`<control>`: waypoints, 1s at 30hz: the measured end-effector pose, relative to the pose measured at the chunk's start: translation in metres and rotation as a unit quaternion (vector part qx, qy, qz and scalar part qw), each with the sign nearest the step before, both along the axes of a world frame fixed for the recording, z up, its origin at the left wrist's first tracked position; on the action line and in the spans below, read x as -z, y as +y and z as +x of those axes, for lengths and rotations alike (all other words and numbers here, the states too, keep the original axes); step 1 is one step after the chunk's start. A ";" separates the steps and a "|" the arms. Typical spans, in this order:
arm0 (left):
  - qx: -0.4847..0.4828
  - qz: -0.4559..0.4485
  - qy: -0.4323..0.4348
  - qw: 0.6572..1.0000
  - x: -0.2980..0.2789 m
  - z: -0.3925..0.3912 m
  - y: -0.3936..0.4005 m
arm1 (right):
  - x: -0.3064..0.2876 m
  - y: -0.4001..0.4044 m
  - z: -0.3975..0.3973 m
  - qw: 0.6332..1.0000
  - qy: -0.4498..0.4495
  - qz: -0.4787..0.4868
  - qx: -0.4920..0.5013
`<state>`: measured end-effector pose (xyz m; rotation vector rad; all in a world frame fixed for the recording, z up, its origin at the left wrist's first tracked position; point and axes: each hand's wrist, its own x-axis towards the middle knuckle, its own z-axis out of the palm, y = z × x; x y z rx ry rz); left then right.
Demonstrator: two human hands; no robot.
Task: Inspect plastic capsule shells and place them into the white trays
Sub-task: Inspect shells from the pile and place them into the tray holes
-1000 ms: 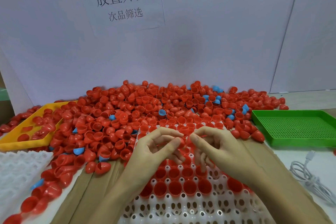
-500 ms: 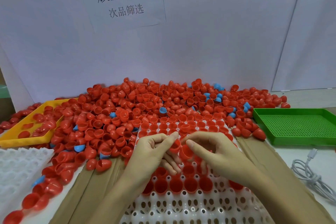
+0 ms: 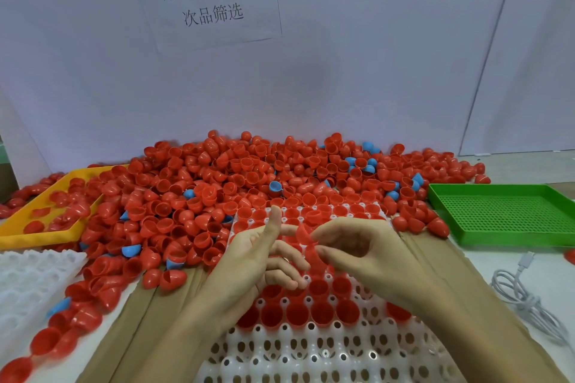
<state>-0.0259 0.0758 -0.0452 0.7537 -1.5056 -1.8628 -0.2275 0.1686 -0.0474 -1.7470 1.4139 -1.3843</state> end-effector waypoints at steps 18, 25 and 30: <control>-0.263 -0.498 -0.271 0.781 0.032 0.027 -0.049 | 0.015 0.056 -0.052 0.948 0.294 0.015 0.120; -0.248 -0.506 -0.261 0.783 0.032 0.032 -0.049 | 0.014 0.061 -0.044 0.918 0.373 0.015 0.137; -0.231 -0.504 -0.275 0.786 0.034 0.034 -0.052 | 0.014 0.060 -0.043 0.912 0.386 0.033 0.136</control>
